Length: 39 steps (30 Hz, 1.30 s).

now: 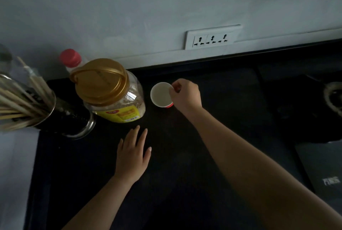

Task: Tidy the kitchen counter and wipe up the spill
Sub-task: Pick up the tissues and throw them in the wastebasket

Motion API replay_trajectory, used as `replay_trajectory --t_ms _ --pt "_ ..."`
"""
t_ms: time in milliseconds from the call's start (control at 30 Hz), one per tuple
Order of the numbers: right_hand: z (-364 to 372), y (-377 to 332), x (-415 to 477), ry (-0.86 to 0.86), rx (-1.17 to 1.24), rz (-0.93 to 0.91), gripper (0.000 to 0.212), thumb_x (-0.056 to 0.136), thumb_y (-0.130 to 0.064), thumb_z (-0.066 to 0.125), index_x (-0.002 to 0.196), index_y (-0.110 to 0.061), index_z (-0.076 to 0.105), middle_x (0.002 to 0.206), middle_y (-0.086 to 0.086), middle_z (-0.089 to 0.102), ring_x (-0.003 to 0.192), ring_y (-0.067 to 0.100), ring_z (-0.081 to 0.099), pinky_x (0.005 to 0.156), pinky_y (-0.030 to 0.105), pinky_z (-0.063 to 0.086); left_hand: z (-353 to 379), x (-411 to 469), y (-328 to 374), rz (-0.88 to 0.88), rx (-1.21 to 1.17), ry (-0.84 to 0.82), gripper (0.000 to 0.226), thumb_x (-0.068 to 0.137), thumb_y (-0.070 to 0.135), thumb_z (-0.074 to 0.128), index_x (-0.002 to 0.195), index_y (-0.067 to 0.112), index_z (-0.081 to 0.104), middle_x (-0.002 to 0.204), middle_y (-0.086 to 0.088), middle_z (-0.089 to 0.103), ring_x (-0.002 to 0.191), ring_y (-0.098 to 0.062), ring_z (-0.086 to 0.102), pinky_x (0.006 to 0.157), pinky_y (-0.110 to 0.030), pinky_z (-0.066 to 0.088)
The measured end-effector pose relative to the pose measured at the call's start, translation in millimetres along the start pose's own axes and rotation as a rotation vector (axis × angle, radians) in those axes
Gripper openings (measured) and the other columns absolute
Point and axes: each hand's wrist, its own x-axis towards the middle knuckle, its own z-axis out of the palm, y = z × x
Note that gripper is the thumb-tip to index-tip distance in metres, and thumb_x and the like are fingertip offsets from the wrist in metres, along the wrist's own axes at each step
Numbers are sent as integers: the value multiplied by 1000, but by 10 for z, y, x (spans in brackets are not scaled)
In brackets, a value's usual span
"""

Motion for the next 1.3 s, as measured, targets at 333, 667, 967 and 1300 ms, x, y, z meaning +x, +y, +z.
replay_trajectory --t_ms 333,667,967,1300 --pt "-63 190 -38 -108 -56 -52 28 91 -35 54 111 -16 56 99 -1 63 78 7 57 60 18 44 44 -10 -13 -15 27 -20 60 89 46 31 142 19 34 151 -11 32 137 -32 34 100 -56 36" --pt "-245 627 -1210 -304 -113 82 45 93 -47 42 129 -21 46 129 0 50 113 14 51 90 31 46 -344 -318 350 -119 -49 -37 53 93 45 40 140 20 38 146 -2 39 134 -20 36 108 -53 29" --pt "-892 1201 -2388 -381 22 106 40 92 -45 46 126 -24 48 124 -7 51 108 7 52 85 22 44 -357 -1333 1131 -135 -733 -71 26 93 38 45 117 35 54 116 20 57 109 7 50 90 -21 41" --pt "-955 1374 -4085 270 121 322 36 93 -44 42 119 -23 55 115 -7 57 99 5 54 87 24 47 -508 -1687 1521 344 -764 -404 25 93 39 44 115 36 57 112 20 60 106 7 54 80 -14 41"
